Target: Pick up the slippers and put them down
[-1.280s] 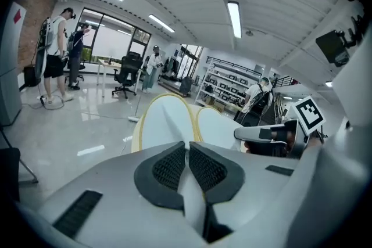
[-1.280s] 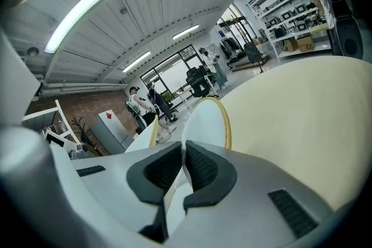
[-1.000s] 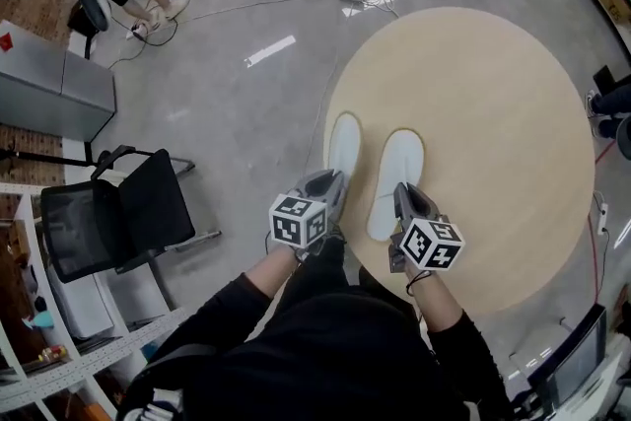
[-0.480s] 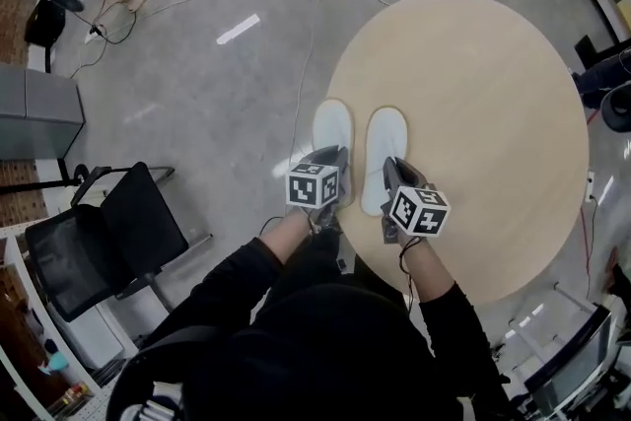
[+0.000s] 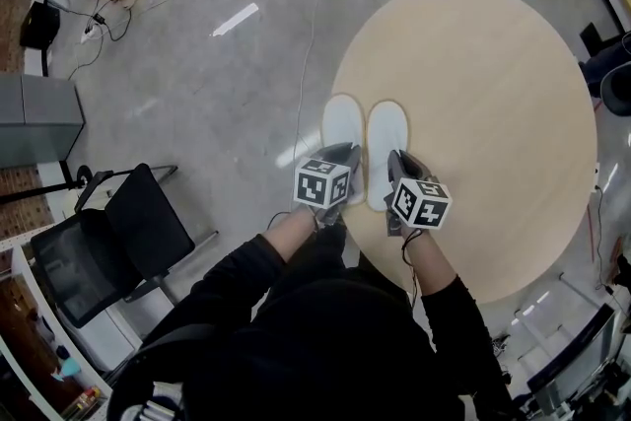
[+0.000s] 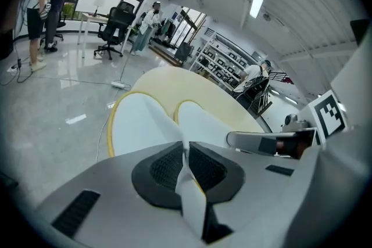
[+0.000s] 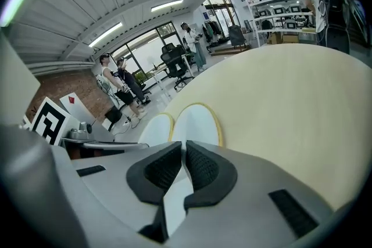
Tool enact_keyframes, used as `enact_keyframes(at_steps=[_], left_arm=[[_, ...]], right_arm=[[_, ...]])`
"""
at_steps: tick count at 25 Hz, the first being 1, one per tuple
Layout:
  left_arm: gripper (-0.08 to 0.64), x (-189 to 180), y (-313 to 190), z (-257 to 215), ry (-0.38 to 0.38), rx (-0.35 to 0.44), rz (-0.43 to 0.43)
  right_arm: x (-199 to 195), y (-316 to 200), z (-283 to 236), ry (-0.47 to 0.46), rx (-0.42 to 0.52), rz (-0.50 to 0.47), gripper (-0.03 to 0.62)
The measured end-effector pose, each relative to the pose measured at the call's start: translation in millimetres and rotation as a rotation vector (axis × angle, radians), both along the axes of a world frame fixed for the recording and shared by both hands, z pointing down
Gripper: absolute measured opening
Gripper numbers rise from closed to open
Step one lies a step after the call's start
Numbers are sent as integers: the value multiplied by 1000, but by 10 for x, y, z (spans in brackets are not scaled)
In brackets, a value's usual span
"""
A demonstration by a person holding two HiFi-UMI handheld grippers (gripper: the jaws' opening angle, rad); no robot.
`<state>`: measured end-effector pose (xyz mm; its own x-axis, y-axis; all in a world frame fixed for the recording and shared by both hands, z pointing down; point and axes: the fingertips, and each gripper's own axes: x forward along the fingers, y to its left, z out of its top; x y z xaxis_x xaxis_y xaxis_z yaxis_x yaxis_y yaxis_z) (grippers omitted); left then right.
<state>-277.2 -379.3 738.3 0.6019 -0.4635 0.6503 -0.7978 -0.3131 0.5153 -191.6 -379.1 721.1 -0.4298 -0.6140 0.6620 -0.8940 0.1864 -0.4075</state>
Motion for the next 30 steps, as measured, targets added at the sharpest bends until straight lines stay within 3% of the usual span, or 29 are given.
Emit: enact_keyframes(at_steps=[10,13,16,21,30], left_arm=[[32,96,-8,39,-22,1,59],[39,94,4,23,-33,11,59],[168,105,12,37,-50,17,55],[207,90,4,-8,-70,29,44],[207,-30,146,-280,28,39,-13]], right_arm=[[142,-67,57,27,-14,36,34],[142,-73,51,23,-8,37,143],[160,-74,49,20,-8,39,187],[209,-55,-13,17,-2,49,192],[230,99,-215,-32,7,69,192]])
